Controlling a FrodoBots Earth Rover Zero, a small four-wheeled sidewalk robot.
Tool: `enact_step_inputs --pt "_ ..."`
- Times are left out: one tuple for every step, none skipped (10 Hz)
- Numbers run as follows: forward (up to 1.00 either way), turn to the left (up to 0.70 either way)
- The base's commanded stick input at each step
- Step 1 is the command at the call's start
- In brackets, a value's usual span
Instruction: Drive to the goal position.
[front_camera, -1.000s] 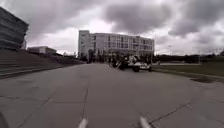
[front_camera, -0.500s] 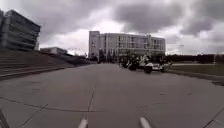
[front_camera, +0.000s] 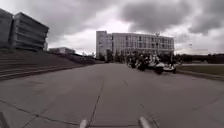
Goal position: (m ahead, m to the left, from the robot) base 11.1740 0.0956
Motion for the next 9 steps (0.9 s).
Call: enact_step_inputs --pt "0.70 0.00" --pt "0.70 0.00" --pt "0.70 0.00" --pt "0.70 0.00" --pt "0.70 0.00" --pt "0.70 0.00" --pt "0.70 0.00" --pt "0.70 0.00" --pt "0.85 0.00"
